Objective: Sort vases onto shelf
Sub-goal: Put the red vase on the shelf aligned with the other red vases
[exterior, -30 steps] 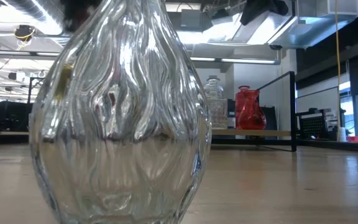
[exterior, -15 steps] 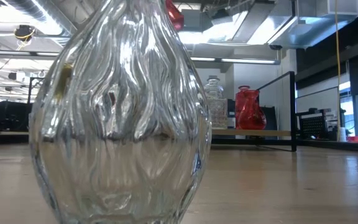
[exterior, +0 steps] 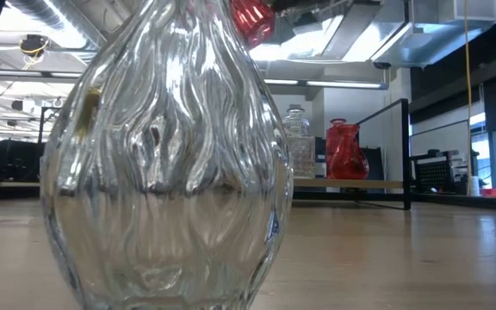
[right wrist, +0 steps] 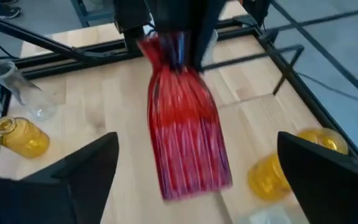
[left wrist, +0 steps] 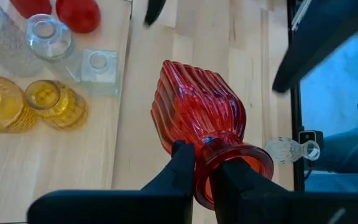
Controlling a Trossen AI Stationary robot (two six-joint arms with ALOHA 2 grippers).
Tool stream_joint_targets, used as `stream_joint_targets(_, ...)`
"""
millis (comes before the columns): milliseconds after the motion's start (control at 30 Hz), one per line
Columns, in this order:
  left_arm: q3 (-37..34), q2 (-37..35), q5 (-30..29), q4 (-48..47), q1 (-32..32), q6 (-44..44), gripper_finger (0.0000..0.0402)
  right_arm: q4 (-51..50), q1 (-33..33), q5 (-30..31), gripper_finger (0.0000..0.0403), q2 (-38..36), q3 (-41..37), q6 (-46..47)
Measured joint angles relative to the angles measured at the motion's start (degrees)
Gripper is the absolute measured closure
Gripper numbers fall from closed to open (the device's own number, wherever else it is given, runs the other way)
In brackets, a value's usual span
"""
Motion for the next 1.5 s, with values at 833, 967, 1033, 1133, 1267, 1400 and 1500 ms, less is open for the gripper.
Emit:
stream_joint_targets(833,0.0,2.0,-0.8,7.5,-3.8,-2.4,0.0383,0.5,-7.8,-24.6,0.0074,4.9,0.0,-6.0)
stream_joint_targets(967,-0.1,2.0,-0.6,7.6,-2.6,-2.9,0.0383,-1.1,-7.8,-21.4,0.0096,6.0,0.0,-5.9)
stream_joint_targets(1033,-0.1,2.0,-0.4,7.3,-2.1,-3.1,0.0383,-2.2,-7.8,-19.8,0.0124,6.2,0.0,-5.9)
stream_joint_targets(1133,-0.1,2.0,-0.3,6.8,-1.6,-3.7,0.0383,-2.1,-7.8,-19.4,0.0189,6.5,0.0,-7.1)
stream_joint_targets(1267,-0.1,2.1,0.5,6.9,-1.3,-3.7,0.0371,-1.8,-7.7,-20.3,0.0211,6.5,0.0,-8.2)
stream_joint_targets(1400,-0.1,2.1,-0.7,6.9,-1.3,-2.3,0.0326,-1.9,-7.9,-20.3,0.0211,6.5,0.0,-6.3)
stream_joint_targets(1500,0.0,2.0,-1.5,4.2,-0.9,-1.2,0.0300,-2.0,-7.8,-19.9,0.0211,6.6,0.0,-4.0)
